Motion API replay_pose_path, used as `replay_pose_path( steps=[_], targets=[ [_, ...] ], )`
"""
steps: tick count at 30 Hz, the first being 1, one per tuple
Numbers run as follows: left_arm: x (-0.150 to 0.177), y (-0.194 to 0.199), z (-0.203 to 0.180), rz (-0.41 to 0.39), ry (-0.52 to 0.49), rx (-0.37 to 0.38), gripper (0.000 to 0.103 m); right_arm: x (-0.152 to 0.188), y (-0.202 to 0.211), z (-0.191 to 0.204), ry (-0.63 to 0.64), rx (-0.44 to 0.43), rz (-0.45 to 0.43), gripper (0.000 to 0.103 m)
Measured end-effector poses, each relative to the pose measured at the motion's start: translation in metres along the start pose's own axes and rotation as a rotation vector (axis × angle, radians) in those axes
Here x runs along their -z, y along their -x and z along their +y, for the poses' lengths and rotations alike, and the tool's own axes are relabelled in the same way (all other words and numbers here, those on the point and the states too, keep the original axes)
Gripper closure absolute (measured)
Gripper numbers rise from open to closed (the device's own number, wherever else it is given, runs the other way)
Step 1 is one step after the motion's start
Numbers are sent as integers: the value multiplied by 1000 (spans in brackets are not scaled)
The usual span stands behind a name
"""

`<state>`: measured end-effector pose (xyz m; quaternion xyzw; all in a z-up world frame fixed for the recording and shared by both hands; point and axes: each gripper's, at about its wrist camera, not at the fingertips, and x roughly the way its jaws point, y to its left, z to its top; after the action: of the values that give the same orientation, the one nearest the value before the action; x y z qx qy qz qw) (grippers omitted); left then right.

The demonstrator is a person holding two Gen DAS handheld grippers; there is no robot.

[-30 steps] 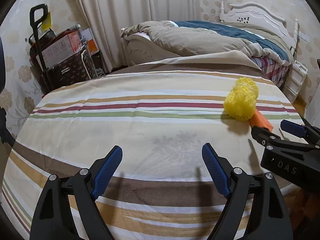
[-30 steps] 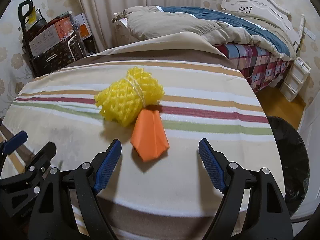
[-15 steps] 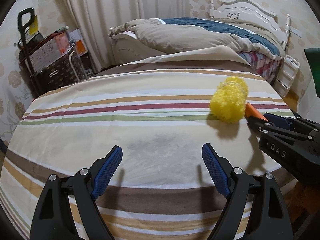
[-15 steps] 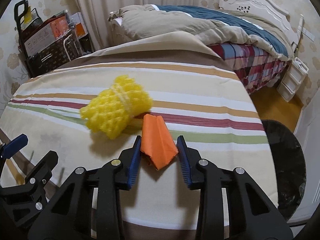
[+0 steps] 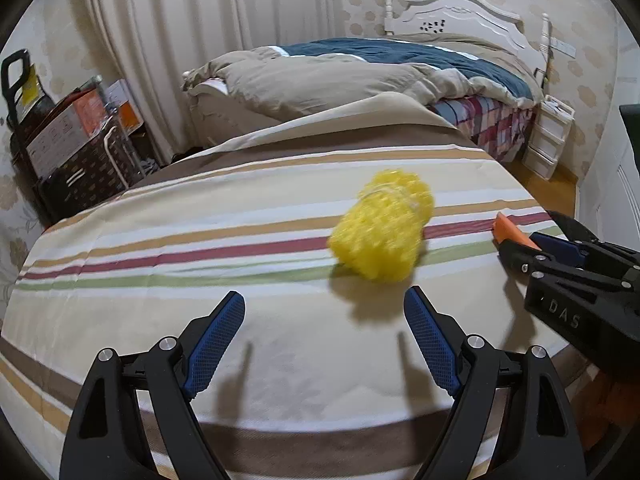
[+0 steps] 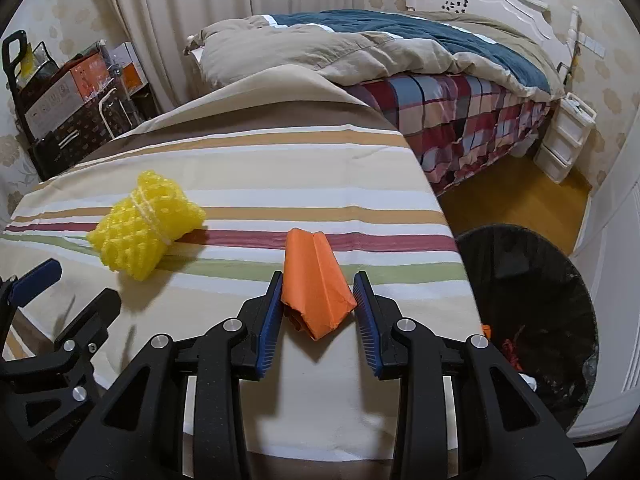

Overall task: Collect trash
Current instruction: 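Grasp the orange folded piece with the right tool while the left tool grasps the yellow foam mesh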

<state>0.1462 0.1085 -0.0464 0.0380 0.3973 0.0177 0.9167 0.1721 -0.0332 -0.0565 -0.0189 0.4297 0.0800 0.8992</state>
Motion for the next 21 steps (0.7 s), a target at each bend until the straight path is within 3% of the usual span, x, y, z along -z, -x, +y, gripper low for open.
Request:
replay_pose_path(
  steps=[8,21],
  targets=[
    [-11,-9,-20,0,-45,2,21,-1,1,-10,-26,-21,-3,69],
    [-27,-27,-23,23,-27,29,21,-1,1,-13,-40,-42,-5,68]
  ],
)
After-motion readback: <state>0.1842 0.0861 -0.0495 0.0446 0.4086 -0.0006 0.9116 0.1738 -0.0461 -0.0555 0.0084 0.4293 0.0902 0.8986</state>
